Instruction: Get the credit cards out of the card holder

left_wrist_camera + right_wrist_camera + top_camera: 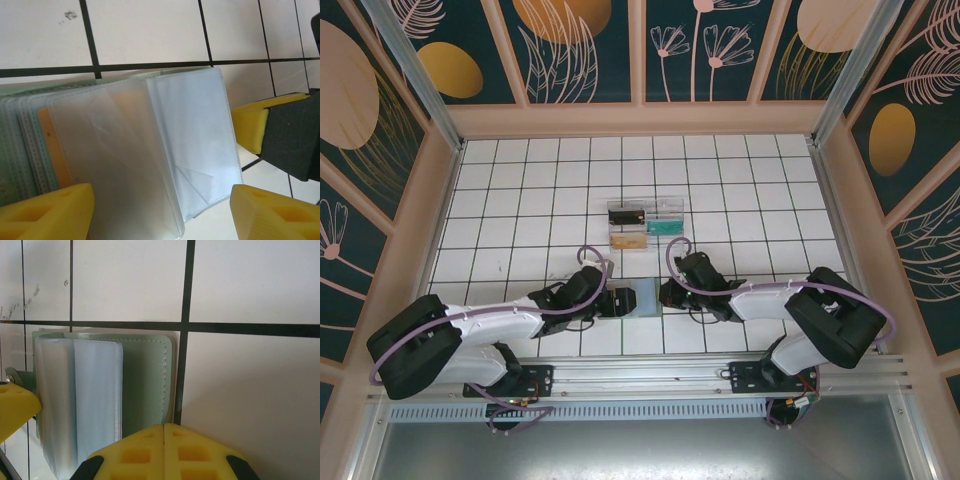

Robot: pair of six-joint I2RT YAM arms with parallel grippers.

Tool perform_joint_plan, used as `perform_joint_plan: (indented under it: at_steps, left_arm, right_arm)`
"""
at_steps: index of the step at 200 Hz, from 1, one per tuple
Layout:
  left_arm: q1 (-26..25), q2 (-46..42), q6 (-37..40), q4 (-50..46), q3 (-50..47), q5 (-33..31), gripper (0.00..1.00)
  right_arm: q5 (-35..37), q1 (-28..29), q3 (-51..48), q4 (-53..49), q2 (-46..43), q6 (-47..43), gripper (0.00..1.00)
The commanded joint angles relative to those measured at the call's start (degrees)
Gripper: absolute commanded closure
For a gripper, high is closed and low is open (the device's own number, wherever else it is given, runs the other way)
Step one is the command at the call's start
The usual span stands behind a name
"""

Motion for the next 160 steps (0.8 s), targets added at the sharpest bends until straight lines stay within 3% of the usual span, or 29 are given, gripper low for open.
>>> perform_joint_plan:
  at_steps: [1, 37, 160]
  left_arm:
    - [-0.19, -2.18, 0.31, -5.79, 1.16, -4.18, 0.28]
    - [-0.19, -5.42, -1.06, -7.83, 0.04, -6.7, 0.3]
    - [-0.24, 1.64, 0.17, -2.48, 0.86, -1.03, 0.32]
  right_arm:
    - [0.43, 0.87, 0.71, -0.36, 1.2, -0.4, 1.0]
    - [0.16, 0.87, 0.97, 0.0, 1.81, -0.39, 1.0]
    - [0.07, 0.96, 1.29, -0.09, 2.26, -0.52, 1.0]
